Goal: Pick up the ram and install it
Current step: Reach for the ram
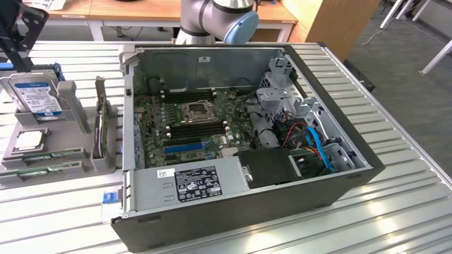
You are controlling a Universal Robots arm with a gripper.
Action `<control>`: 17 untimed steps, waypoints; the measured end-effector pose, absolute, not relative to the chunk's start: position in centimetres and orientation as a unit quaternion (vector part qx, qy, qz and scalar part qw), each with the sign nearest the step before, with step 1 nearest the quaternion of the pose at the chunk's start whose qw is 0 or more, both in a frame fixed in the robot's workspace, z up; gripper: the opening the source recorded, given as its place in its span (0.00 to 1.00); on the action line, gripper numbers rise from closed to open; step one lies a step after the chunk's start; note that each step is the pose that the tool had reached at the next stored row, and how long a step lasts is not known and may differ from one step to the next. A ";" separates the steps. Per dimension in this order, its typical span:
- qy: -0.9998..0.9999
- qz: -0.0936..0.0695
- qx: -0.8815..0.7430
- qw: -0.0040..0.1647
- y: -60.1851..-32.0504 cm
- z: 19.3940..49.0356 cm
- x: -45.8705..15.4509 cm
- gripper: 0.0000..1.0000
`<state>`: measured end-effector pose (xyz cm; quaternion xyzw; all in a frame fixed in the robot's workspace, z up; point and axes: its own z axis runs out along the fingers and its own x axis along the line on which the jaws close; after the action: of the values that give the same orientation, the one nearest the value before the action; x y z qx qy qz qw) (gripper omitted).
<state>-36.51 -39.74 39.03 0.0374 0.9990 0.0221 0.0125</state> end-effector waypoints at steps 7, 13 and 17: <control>0.999 0.022 0.037 0.012 -39.7 39.0 -37.7 0.10; 0.999 0.022 0.037 0.013 -39.7 39.0 -38.6 0.10; 0.999 0.022 0.037 0.013 -39.7 39.0 -38.7 0.10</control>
<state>-38.69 -39.74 38.96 0.0374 0.9990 0.0221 0.0125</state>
